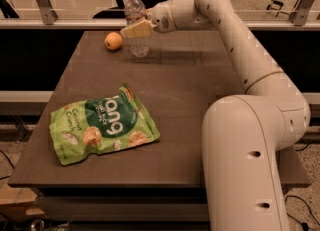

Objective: Move water bottle near orange

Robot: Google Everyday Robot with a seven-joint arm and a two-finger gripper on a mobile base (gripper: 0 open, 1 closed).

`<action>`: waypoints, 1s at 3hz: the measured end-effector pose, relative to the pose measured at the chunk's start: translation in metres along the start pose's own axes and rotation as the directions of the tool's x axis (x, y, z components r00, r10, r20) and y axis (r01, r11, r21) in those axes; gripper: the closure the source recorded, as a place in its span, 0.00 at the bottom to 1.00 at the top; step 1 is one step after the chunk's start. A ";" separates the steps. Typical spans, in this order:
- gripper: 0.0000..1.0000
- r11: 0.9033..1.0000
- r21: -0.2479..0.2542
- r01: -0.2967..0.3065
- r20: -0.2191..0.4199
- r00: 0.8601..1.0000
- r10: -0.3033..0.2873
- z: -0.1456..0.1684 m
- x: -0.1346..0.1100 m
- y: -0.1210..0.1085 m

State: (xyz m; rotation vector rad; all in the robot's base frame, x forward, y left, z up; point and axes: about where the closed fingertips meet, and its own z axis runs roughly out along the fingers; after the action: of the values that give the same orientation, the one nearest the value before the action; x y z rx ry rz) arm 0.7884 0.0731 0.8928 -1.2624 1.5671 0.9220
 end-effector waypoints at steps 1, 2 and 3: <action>0.00 1.000 -0.006 -0.001 -0.001 1.000 0.001 0.004 0.001 0.001; 0.00 1.000 -0.006 -0.001 -0.001 1.000 0.001 0.005 0.000 0.001; 0.00 0.999 0.037 0.025 -0.039 0.999 -0.024 -0.011 -0.013 0.000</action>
Offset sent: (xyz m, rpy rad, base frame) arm -0.0002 0.0031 -0.0016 0.0001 0.0025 0.0042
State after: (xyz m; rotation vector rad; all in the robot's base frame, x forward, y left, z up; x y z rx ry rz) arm 0.7871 0.0675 0.9085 -1.2771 1.5879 0.8543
